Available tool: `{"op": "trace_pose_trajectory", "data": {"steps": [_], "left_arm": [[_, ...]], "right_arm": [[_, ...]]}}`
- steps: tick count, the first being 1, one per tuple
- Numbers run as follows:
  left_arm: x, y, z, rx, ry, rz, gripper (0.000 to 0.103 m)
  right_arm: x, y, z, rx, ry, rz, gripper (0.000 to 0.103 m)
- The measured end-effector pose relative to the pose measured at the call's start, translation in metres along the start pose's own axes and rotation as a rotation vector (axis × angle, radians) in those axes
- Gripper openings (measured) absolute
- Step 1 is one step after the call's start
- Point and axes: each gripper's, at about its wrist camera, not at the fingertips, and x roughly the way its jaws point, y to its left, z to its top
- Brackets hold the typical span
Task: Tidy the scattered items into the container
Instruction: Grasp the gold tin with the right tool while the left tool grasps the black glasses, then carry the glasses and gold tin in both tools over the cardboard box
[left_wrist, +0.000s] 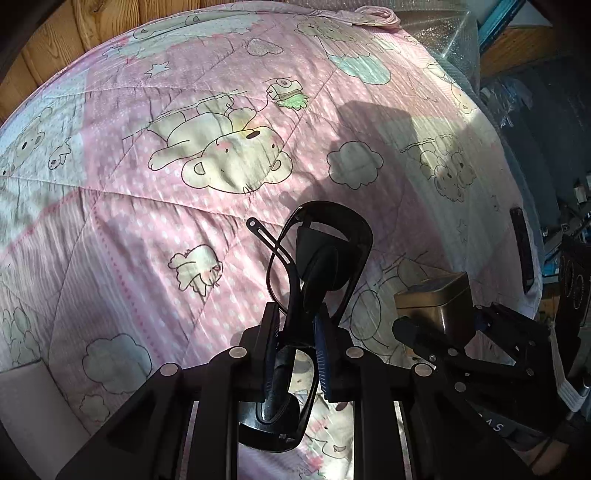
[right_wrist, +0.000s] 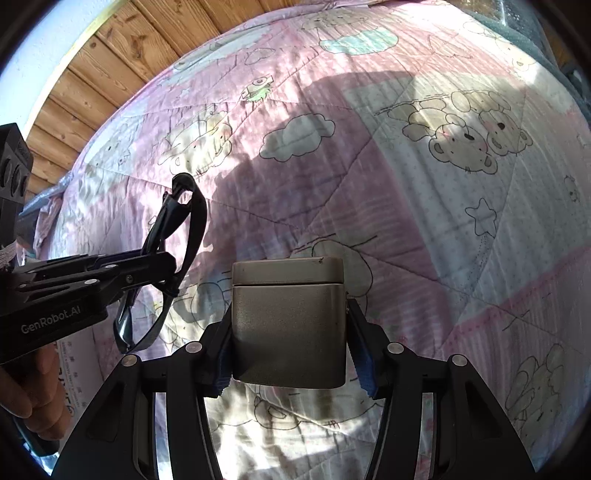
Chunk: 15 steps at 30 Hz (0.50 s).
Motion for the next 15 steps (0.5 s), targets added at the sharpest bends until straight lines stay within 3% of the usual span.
{"op": "trace_pose_trajectory", "data": {"steps": [15], "left_arm": [[-0.058, -0.013, -0.050, -0.016, -0.076, 0.043, 0.020]], "right_arm": [[-0.036, 0.024, -0.038, -0.051, -0.016, 0.000, 0.055]]}}
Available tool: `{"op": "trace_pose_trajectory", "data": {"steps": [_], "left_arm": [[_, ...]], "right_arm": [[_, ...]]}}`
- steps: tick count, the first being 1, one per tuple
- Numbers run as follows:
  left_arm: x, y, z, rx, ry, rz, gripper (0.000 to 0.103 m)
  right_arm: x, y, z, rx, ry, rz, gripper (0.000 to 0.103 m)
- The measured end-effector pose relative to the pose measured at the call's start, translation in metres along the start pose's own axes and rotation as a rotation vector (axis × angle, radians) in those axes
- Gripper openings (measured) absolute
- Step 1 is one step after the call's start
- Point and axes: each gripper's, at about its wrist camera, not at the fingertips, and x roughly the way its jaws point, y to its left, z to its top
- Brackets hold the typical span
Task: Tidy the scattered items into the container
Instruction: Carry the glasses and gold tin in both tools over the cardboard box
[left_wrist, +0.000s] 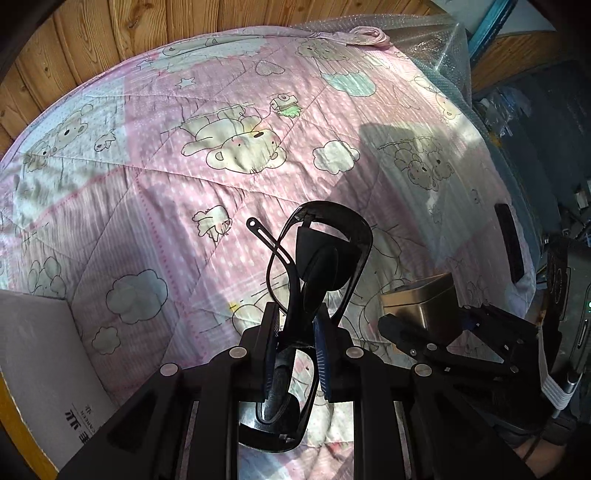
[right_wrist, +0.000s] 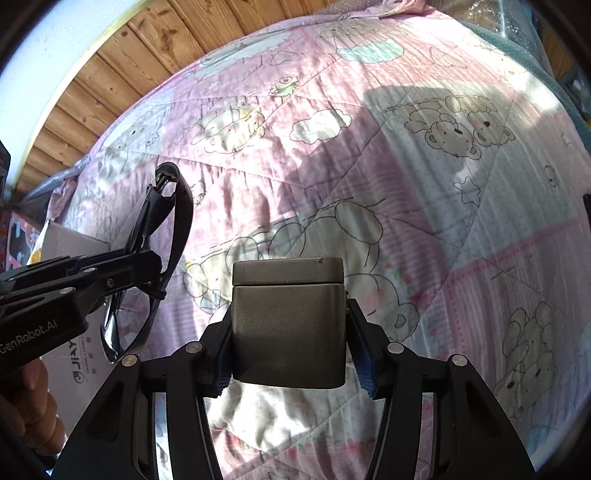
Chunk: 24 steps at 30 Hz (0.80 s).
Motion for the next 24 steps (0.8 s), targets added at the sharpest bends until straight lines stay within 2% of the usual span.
{"op": "trace_pose_trajectory", "data": {"steps": [17, 24], "left_arm": [[-0.072, -0.002, -0.080, -0.111, -0.118, -0.051, 0.020], [-0.095, 0.014, -0.112, -0.182, -0.161, -0.062, 0.020]], "right_arm": [[-0.047, 0.058, -0.057, -0.180, -0.016, 0.042, 0.055], [-0.060, 0.094, -0.071, -0.283, -0.013, 0.080, 0.055]]}}
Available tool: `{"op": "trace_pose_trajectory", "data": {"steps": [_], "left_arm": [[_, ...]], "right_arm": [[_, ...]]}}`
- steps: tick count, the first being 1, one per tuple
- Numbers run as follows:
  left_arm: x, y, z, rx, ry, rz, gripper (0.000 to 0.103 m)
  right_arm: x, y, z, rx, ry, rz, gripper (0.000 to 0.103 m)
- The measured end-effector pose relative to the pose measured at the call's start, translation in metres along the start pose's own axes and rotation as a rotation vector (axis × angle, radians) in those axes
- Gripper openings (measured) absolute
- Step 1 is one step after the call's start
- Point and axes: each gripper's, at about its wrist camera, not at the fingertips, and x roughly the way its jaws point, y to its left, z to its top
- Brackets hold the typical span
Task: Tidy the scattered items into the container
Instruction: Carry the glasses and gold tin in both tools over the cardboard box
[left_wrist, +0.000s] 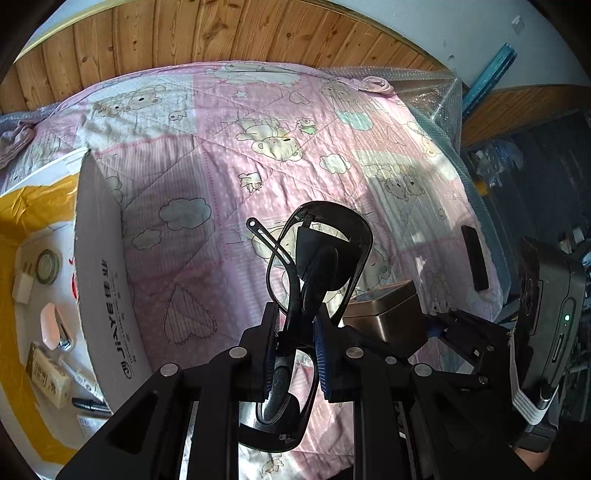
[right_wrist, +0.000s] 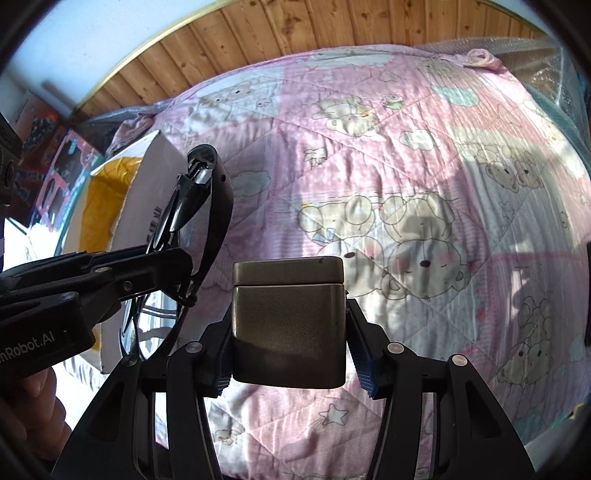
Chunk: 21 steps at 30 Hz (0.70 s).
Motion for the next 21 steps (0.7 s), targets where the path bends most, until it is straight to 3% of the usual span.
{"op": "trace_pose_trajectory", "data": {"steps": [21], "left_arm": [[-0.092, 0.078, -0.058, -0.216, -0.161, 0.011, 0.020]], "right_arm": [[-0.020, 0.108, 0.006, -0.294, -0.010, 0.111, 0.055]]}}
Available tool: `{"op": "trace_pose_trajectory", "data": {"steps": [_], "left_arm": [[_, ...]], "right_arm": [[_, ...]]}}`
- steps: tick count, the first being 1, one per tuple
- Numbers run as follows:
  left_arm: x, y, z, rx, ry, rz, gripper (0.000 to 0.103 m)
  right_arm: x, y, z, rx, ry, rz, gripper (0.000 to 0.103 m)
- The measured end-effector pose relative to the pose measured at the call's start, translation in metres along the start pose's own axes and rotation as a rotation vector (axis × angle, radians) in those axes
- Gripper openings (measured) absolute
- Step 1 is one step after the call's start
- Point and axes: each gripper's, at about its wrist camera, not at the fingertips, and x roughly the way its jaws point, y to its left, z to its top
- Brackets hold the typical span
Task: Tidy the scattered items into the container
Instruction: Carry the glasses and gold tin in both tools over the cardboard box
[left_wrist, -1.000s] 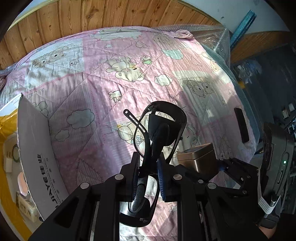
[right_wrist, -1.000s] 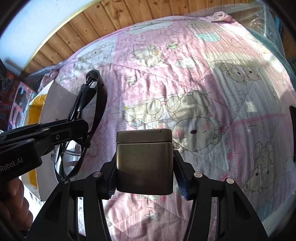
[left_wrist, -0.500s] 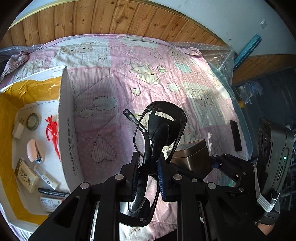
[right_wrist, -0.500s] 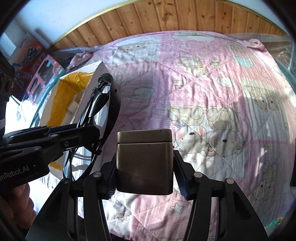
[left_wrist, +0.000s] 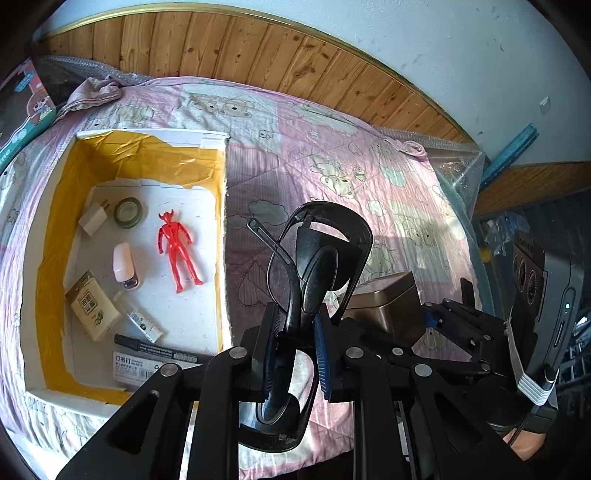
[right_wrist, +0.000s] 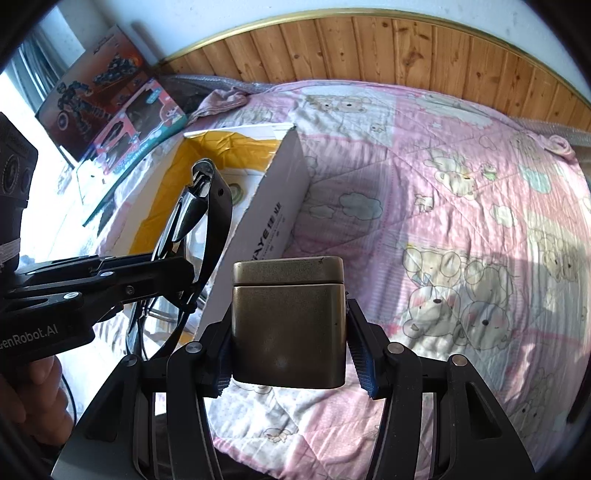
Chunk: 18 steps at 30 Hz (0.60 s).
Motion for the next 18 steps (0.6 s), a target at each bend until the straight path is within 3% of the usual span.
{"op": "trace_pose_trajectory", "data": {"steps": [18], "left_arm": [[-0.042, 0.058, -0.017, -0.174, -0.074, 0.049, 0.020]], "right_arm": [[0.000, 0.054, 0.022, -0.143, 0.001, 0.088, 0.055]]}}
